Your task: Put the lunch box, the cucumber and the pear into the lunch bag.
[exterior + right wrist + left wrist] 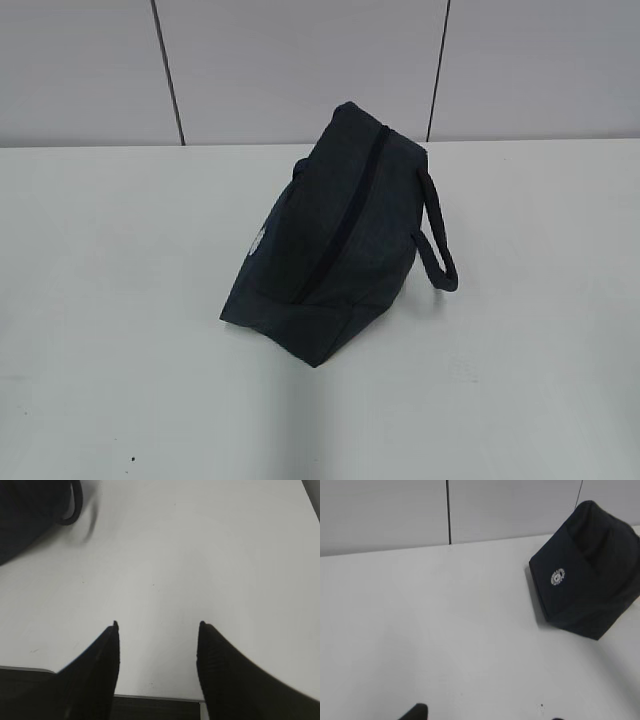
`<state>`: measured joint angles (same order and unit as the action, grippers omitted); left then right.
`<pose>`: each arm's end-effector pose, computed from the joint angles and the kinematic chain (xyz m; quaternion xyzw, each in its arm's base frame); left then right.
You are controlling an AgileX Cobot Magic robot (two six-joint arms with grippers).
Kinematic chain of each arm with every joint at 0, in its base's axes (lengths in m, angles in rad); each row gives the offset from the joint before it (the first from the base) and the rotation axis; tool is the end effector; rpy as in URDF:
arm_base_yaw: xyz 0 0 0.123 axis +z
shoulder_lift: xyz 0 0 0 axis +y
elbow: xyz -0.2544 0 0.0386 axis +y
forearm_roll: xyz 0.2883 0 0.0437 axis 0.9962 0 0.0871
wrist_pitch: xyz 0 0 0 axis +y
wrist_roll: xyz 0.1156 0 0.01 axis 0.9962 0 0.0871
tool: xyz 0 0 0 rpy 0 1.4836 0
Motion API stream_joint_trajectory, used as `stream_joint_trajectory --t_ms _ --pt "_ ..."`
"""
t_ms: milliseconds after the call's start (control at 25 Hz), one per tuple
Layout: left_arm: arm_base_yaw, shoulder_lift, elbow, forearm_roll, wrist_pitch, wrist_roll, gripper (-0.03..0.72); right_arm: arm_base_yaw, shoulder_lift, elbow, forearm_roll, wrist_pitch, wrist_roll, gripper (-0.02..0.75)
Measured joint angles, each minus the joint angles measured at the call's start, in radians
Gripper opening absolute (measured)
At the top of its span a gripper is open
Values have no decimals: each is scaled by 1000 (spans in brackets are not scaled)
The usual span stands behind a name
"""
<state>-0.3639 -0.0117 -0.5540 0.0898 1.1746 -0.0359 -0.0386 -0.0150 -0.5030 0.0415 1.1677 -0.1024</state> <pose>0.0645 -0.0143 0.2925 0.1355 0.8540 -0.0557 0.4992 0.0721 0.0017 0.2766 -0.0300 0.8749 -0.0134 0.4832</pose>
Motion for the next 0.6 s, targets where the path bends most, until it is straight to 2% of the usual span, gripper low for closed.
stream_joint_trajectory --t_ms 160,600 --pt "0 0 33 0 -60 0 435 0 0 4 0 -8 6 395" --pt "0 0 35 -1 -65 0 435 0 0 4 0 -10 6 395"
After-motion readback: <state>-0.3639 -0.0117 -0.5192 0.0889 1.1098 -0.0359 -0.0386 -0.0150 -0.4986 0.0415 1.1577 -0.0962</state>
